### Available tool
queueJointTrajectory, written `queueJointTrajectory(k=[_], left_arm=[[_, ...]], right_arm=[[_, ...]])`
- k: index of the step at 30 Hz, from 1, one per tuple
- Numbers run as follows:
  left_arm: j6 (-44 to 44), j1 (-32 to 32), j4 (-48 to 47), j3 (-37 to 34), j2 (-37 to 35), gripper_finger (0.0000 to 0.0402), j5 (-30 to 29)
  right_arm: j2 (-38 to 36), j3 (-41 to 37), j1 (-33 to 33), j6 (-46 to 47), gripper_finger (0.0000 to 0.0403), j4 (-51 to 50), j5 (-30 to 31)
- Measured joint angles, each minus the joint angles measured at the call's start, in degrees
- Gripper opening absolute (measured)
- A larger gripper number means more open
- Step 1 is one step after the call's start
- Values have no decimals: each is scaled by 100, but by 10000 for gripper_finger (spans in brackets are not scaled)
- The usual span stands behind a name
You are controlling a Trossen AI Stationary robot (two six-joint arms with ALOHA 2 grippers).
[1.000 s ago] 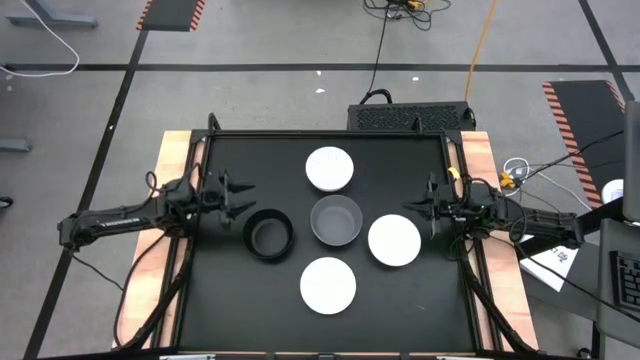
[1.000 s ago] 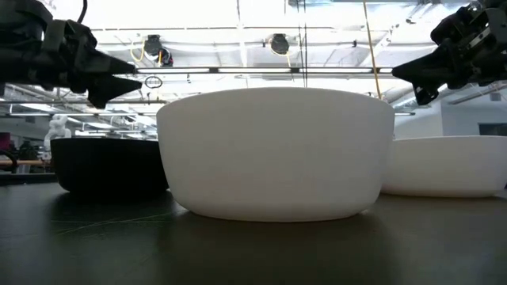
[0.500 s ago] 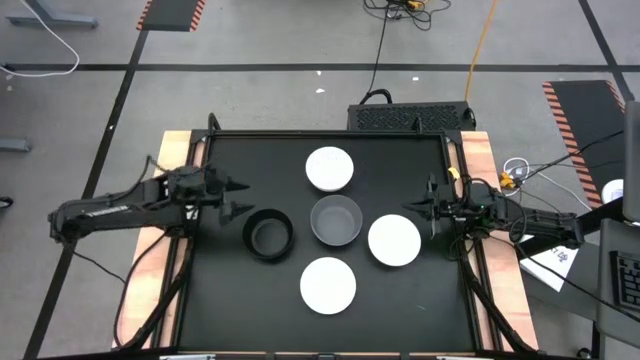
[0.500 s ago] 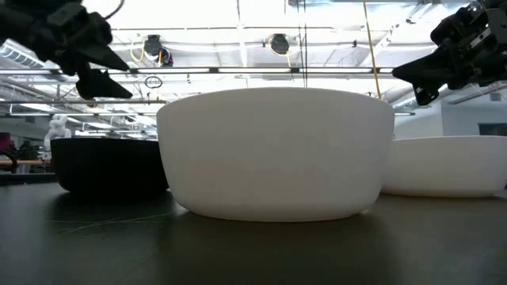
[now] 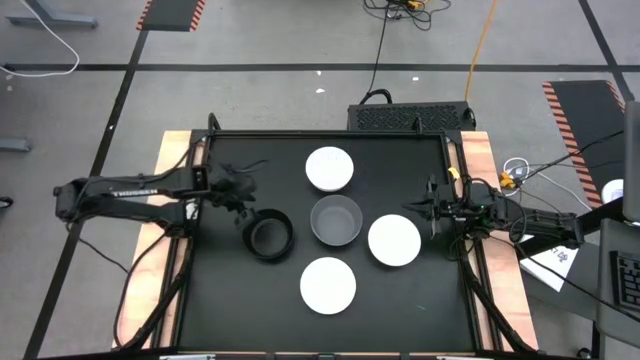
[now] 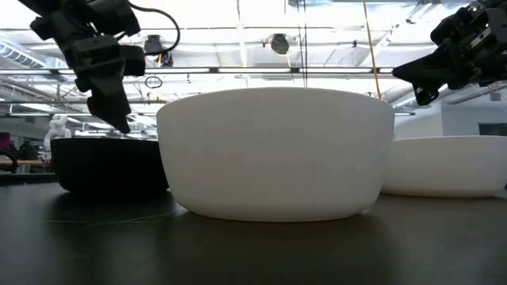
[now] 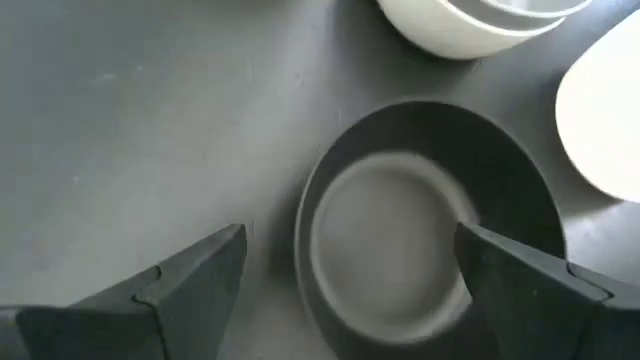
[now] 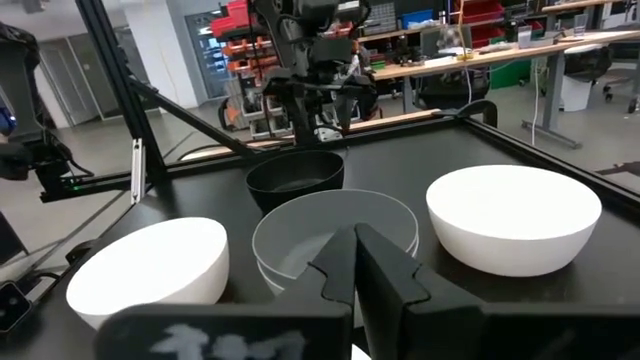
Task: Nest bowls inside each other
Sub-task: Stack the black bowl on top of the gray bowl
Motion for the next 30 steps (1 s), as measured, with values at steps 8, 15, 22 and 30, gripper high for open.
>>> queueJointTrajectory(k=[8,15,22,30], left_arm=[[-142,-30,-162,146,565,360,253],[-211,-103,200,146,961,360,93],[-111,-96,207,146,1306,360,-23],[-58,-94,219,144,1684,360,-69]], right_arm=[[0,0,0,128,0,0,-140],[0,4,-1,127,0,0,-140],[0,8,0,127,0,-2,-142],[1,7,0,153,0,-2,-144]])
